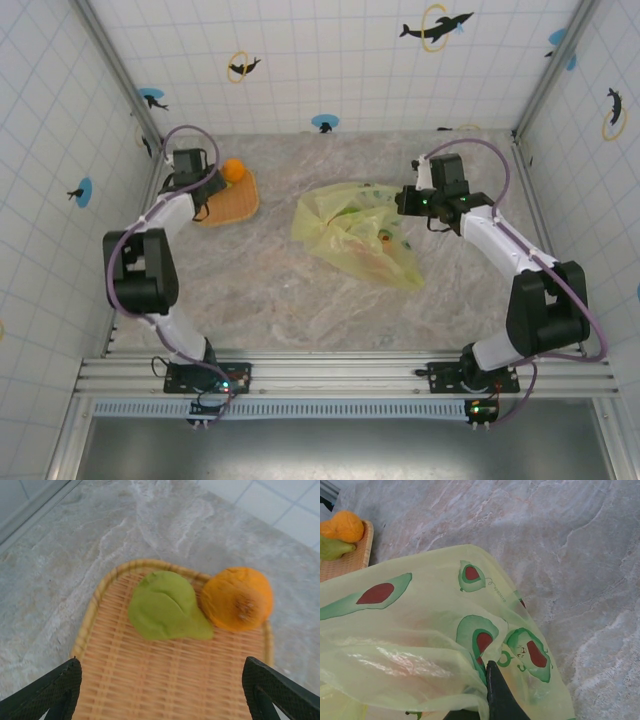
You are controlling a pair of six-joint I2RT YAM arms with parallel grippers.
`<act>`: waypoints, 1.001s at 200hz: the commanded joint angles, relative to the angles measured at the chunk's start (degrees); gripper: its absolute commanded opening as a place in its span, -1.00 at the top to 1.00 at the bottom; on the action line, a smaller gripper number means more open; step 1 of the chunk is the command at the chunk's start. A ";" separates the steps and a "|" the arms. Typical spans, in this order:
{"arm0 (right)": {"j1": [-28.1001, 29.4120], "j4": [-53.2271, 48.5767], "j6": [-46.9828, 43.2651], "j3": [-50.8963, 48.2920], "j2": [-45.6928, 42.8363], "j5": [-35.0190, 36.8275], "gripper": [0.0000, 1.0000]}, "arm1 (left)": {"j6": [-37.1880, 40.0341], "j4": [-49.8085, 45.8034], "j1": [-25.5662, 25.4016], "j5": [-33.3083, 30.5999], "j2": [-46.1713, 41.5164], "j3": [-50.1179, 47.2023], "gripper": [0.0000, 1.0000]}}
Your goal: Place the fruits into the plastic bag
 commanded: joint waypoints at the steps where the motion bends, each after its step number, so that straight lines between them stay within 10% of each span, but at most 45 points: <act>1: -0.29 1.68 0.16 -0.28 -0.33 -1.12 1.00 | 2.35 -2.57 1.17 -2.30 4.40 4.34 -0.72; 200: -0.32 1.18 0.06 1.00 1.85 -2.71 1.00 | 1.34 -2.29 3.46 6.03 19.87 15.60 -0.61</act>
